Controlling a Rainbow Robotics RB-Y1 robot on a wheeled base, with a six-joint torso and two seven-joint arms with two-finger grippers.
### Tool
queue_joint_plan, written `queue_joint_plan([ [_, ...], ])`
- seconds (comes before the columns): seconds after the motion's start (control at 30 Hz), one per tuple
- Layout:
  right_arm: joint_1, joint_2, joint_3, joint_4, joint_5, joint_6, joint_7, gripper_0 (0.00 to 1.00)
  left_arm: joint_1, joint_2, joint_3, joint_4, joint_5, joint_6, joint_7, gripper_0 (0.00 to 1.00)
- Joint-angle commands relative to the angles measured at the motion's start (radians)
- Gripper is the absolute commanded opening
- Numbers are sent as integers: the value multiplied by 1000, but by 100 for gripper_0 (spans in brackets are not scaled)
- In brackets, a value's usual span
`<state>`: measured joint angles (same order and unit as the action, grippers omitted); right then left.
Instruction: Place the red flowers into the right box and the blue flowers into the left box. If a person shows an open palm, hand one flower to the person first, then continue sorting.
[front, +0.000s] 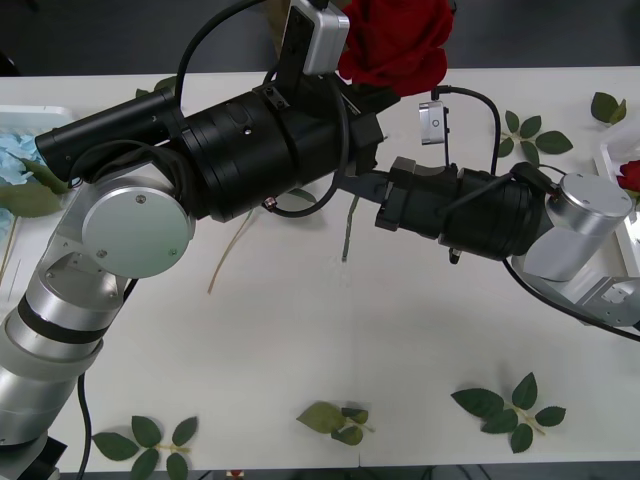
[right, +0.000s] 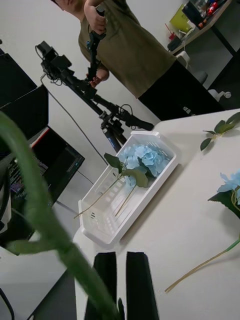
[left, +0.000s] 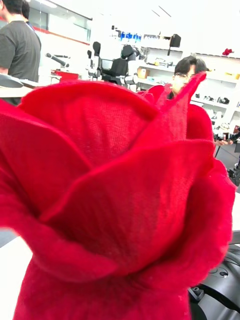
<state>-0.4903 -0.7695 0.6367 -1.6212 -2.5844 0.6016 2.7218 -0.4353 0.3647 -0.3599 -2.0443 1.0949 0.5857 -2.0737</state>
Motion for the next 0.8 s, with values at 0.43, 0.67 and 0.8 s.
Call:
queue_joint_plan([
  [0.43, -39, 3, 9, -34, -17, -23, -17, 0, 40, 5, -11, -31, 65, -15, 23, 100],
  [0.67, -33, -185, 9, -3, -111, -43, -17, 0, 33, 243, -33, 67, 295, 42, 64, 100],
  [0.8, -27, -332, 9, 63, -111, -36, -17, 0, -16, 384, -33, 136, 286, 272, 210, 100],
])
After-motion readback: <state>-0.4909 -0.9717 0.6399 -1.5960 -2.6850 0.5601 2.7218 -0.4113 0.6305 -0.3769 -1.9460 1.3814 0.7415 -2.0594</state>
